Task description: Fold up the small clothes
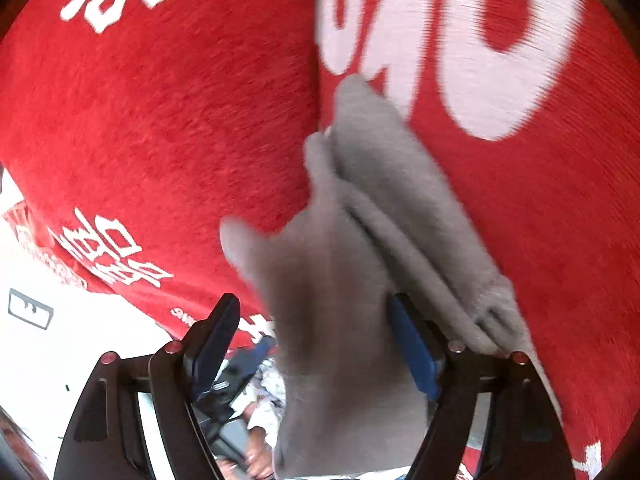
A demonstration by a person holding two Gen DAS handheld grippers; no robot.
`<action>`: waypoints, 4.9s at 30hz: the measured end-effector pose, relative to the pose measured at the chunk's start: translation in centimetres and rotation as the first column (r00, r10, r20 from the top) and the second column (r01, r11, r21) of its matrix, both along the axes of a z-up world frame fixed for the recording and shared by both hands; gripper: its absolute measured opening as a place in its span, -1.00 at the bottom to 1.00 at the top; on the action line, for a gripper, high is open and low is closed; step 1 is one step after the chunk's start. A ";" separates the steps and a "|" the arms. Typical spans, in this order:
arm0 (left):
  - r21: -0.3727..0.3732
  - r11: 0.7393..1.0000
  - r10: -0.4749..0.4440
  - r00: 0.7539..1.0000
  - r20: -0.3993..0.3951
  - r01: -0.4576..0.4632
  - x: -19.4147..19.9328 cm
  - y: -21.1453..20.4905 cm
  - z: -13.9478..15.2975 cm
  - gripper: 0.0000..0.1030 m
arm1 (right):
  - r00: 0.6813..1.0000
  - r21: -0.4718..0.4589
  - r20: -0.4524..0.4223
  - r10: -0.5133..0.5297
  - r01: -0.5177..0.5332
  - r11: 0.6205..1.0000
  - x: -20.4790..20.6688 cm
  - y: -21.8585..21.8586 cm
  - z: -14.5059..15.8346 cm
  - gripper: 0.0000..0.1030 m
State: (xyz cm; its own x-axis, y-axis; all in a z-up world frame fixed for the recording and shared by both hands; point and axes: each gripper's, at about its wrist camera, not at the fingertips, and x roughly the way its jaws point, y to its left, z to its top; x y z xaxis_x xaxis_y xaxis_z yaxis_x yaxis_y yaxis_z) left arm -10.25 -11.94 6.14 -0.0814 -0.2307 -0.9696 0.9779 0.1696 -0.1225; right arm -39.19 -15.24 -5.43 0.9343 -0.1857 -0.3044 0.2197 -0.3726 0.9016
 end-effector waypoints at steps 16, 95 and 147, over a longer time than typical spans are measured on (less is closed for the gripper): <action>0.080 0.995 0.057 0.997 0.056 -0.061 1.1 3.3 -4.7 0.84 | 0.810 -0.047 -0.550 0.203 -0.273 0.961 1.2 0.0 4.0 -0.51; 0.165 0.969 0.170 0.980 0.098 -0.185 1.2 1.5 -3.9 0.09 | 0.705 -0.016 -0.662 0.255 -0.354 0.935 -0.5 -3.2 7.4 0.10; 0.182 0.983 0.071 0.949 -0.307 -0.015 -2.3 -2.7 -9.6 1.00 | 0.789 -0.066 -0.374 0.487 -0.546 0.835 6.0 -7.3 1.7 0.72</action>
